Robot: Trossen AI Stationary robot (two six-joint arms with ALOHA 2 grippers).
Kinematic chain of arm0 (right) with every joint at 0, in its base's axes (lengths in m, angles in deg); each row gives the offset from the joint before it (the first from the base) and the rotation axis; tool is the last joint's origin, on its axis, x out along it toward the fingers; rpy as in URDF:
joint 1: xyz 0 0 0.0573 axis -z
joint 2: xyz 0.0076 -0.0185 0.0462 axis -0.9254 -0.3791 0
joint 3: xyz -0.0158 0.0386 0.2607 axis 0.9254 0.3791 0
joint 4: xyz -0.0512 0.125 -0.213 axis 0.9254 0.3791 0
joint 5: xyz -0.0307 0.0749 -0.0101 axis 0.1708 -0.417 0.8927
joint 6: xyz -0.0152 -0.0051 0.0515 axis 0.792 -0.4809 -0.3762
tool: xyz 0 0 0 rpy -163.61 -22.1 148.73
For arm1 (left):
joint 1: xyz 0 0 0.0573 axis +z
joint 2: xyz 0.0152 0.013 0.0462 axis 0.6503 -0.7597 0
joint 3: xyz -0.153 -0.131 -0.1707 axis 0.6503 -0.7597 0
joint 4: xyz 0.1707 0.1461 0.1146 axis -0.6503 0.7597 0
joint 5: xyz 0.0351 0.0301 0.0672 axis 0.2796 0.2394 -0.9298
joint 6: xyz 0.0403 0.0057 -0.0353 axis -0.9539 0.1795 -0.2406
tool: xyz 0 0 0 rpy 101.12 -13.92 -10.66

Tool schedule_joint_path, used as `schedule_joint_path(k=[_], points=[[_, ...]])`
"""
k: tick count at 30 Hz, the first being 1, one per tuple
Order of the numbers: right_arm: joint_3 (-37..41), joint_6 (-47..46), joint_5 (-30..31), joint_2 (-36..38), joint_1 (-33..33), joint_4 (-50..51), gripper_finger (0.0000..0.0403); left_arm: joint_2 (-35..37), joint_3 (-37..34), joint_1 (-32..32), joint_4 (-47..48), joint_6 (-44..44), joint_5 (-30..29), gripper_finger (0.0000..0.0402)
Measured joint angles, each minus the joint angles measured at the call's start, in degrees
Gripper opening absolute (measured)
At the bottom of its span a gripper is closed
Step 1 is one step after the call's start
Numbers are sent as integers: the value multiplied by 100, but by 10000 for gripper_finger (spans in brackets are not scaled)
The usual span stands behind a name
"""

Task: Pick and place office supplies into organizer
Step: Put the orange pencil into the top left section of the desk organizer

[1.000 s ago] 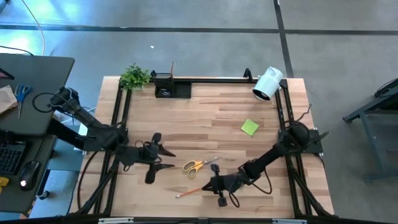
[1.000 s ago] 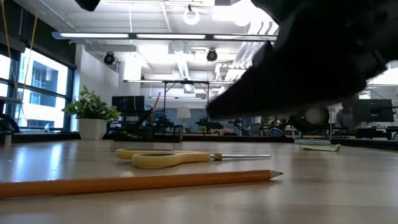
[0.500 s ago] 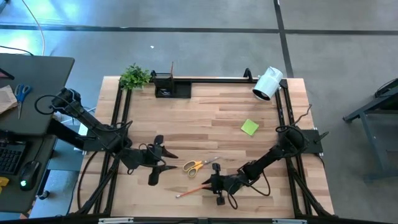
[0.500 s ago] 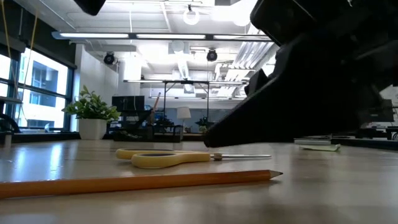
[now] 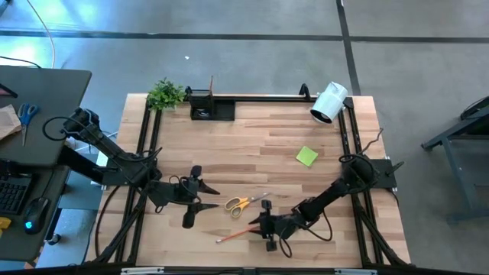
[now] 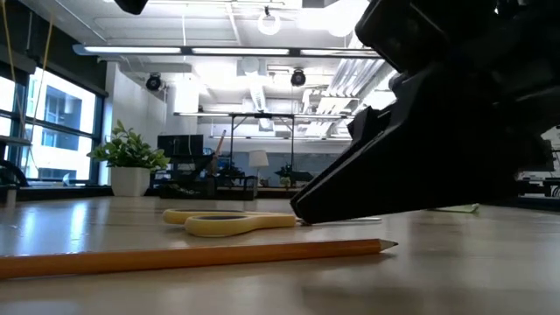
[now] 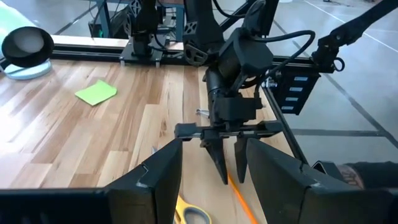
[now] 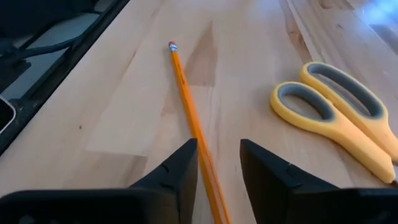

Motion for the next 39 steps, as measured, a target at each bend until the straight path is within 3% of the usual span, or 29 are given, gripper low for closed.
schedule_joint_path(k=[7,21,39], points=[[0,358,6,0,-35,-5,84,-9,0,0,4,47,50,169],[271,366,145,0,-30,-275,85,-63,0,0,17,148,111,169],[317,477,-176,0,17,-365,85,-63,0,0,15,136,111,169]])
